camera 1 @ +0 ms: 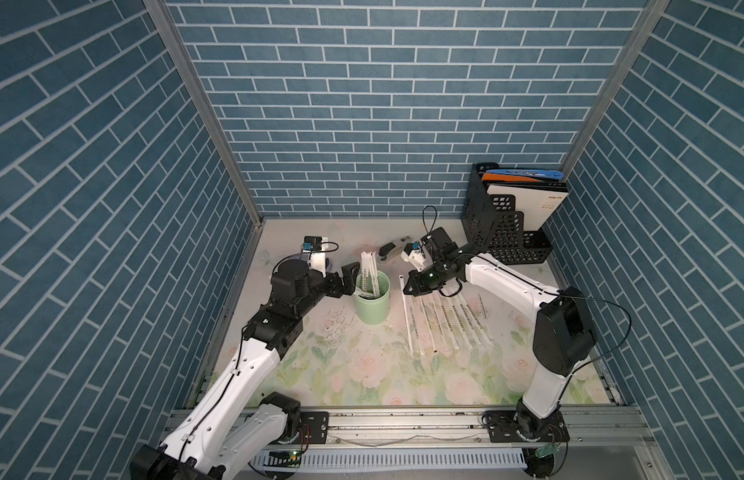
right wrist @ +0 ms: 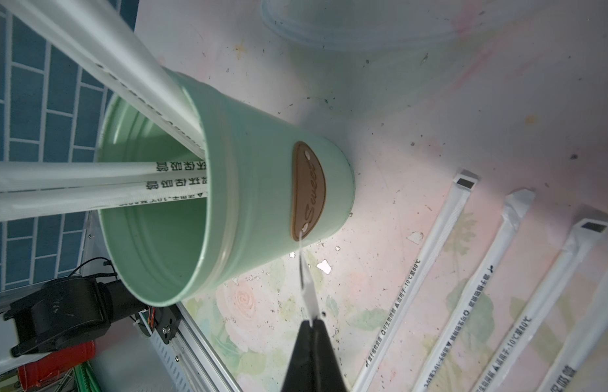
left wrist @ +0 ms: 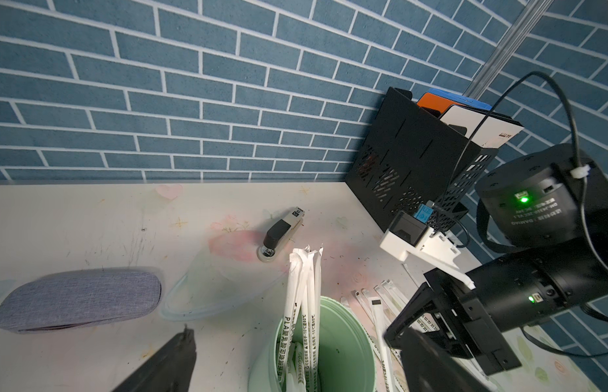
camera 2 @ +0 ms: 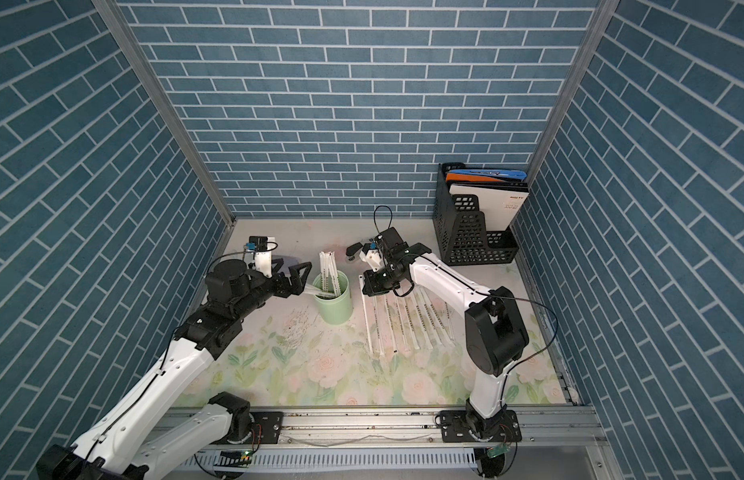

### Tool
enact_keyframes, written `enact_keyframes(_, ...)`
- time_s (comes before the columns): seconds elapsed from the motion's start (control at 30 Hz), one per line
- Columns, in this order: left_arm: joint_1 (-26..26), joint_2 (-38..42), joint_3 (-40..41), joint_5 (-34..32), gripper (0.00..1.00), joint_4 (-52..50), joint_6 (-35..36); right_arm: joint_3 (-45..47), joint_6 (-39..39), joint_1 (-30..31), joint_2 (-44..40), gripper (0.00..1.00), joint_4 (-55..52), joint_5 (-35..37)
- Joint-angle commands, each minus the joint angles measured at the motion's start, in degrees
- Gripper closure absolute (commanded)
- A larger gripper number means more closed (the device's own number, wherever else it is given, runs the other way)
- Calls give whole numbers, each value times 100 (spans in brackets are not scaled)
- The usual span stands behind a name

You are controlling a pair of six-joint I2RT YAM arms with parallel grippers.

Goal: Take the straws out of the storage container
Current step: Place the straw at the center of the board.

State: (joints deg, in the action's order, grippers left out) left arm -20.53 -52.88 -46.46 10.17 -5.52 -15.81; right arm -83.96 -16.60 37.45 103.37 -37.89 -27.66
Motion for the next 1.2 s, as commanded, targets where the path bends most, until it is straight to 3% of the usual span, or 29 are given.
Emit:
enact_keyframes(0.0, -12, -8, -109, 20, 0, -2, 30, 117, -115, -45, 125, 100, 185, -121)
enact_keyframes(0.67, -11, -43, -109, 28, 1, 3, 30, -58, -63, -177, 385, 100, 177, -73)
enact_keyframes(1.17, -12, -46, -111, 34, 0, -1, 26, -133, -63, -179, 287, 89, 89, 46)
